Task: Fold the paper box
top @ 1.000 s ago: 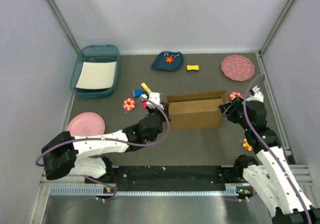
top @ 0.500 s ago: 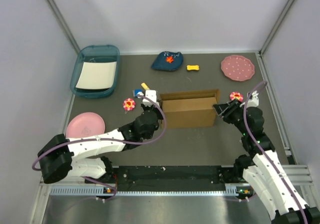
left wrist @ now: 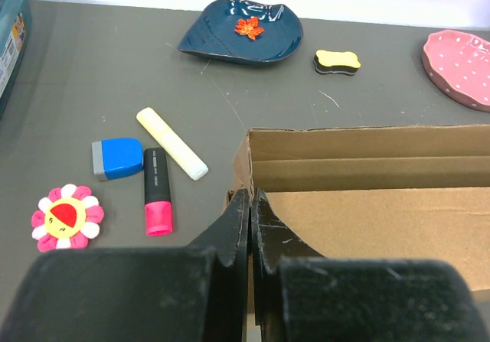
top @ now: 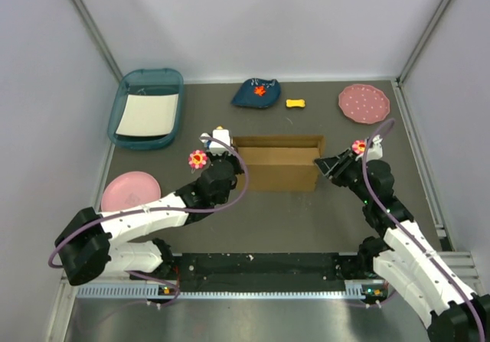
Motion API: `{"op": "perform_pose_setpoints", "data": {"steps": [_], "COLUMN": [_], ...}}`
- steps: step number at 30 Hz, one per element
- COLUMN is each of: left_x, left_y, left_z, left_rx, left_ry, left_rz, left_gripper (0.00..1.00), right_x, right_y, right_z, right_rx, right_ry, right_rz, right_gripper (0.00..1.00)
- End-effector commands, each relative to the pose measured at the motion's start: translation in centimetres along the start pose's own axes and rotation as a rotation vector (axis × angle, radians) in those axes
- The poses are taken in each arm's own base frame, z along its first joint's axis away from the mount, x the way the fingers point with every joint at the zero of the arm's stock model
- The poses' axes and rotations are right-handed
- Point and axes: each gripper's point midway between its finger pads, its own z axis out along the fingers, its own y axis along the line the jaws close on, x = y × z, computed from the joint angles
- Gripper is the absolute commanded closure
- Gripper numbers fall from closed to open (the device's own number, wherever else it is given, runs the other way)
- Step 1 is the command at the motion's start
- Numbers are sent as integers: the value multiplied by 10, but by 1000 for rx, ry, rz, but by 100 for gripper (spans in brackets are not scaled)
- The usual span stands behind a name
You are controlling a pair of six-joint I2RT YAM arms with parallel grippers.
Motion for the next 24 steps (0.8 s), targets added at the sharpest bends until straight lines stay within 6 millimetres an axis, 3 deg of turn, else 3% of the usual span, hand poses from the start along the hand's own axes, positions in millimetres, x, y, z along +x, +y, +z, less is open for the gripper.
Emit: {"op": "perform_pose_setpoints", "data": {"steps": [1, 2, 4, 5, 11, 16, 24], "left_x": [81, 82, 81, 82, 83, 83, 85], "left_y": [32, 32, 32, 32, 36, 38, 37], "left_z": [-10, -10, -9, -10, -10, -11, -12], "left_rx": [-35, -37, -39, -39, -47, -48, -41], "left_ry": [258, 263, 260, 262, 259, 253, 251], "left_rz": [244, 249, 252, 256, 259, 252, 249], "left_gripper": [100, 100, 100, 100, 100, 100, 100], "right_x": [50, 36, 26, 10, -40, -60, -69], "right_y": [-46, -35, -40, -26, -10, 8, 36], "right_z": [-18, -22, -31, -36, -54, -46, -23], "right_rx": [188, 171, 231, 210, 260, 247, 155], "right_ry": [215, 178, 164, 128, -9, -37, -32], "right_rz": [-71, -110, -156, -207, -349, -386, -390], "right_gripper": [60, 59, 59, 58, 56, 56, 56]}}
